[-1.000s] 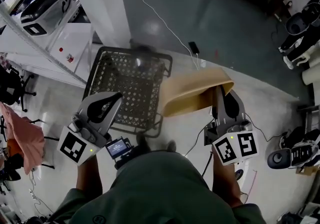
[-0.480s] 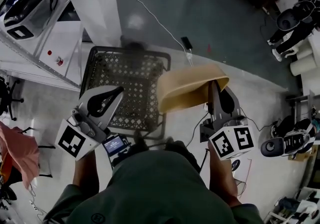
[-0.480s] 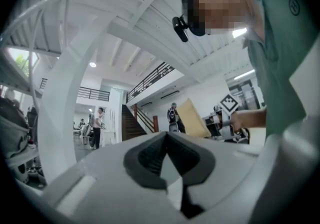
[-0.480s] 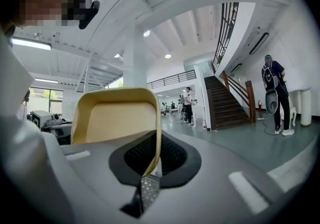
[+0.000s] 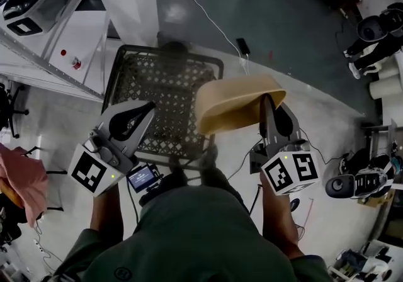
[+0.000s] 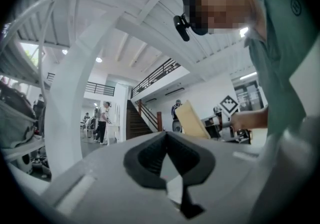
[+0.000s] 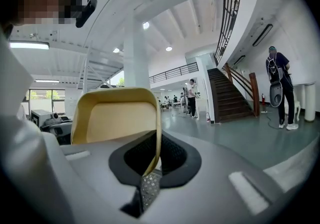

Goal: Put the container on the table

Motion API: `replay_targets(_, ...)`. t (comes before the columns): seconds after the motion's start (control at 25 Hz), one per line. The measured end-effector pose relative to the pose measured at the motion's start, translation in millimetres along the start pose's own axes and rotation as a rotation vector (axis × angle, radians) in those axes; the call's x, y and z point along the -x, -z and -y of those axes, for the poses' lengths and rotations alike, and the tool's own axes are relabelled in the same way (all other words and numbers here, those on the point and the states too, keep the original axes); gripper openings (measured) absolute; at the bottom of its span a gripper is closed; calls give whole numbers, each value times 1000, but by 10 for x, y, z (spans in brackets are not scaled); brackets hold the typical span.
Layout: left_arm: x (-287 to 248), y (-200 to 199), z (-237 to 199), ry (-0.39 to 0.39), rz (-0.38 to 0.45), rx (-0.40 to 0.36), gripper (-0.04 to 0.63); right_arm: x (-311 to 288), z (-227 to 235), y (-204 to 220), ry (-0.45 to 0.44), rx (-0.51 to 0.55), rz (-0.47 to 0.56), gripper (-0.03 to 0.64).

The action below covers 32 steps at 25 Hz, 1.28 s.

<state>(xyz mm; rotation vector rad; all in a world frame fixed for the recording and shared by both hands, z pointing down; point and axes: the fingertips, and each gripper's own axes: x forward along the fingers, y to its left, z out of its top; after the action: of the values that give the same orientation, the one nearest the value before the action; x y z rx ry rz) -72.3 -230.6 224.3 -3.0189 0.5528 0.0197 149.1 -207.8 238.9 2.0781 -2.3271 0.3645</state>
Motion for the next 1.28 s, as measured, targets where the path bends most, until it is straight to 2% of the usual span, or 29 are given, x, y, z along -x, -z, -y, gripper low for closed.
replay_targets(0.44,-155,247,-67,-62,-66,21,2,-412,222,334,-59,-41,-74,8)
replay_targets(1.28,-124,877,-94,-148,-149,79,2,-923,395,1367,-106,-98,-251,8)
